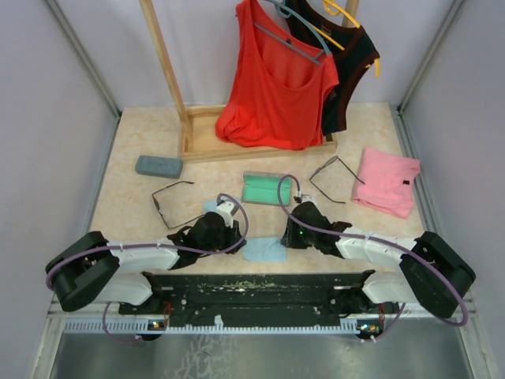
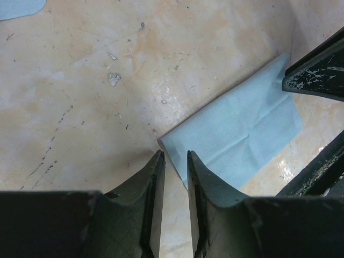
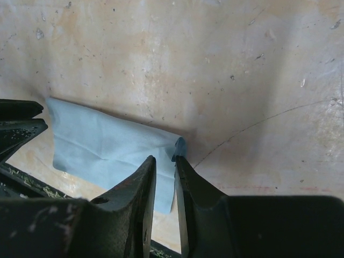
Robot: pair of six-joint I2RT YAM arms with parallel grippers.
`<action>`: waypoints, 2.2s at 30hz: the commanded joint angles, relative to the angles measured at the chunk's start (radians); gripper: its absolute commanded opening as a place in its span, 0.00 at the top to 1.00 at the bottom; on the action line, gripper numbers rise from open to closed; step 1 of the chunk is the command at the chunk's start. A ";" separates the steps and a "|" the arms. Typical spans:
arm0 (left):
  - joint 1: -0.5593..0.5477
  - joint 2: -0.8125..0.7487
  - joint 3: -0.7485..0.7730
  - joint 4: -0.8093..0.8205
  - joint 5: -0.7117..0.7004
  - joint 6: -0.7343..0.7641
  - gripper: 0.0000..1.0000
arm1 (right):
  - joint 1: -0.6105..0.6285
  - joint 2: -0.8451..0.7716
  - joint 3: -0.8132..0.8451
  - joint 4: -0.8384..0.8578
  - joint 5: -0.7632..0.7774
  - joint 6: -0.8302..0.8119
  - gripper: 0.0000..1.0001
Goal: Organize the sunglasses
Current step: Adjust the glasses cleaning cloth at the center of the board.
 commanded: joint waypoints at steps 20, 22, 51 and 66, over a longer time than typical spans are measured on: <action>0.006 -0.013 -0.001 0.015 0.019 0.005 0.72 | -0.010 0.005 0.070 -0.045 0.063 -0.074 0.77; 0.006 -0.012 -0.001 0.017 0.021 0.004 0.72 | -0.009 0.016 0.072 -0.038 0.055 -0.077 0.77; 0.009 -0.039 -0.018 0.012 0.034 -0.025 0.65 | -0.009 0.005 0.073 -0.049 0.042 -0.084 1.00; 0.010 0.106 0.059 -0.030 0.061 -0.034 0.64 | -0.009 0.006 0.048 -0.017 0.026 -0.071 1.00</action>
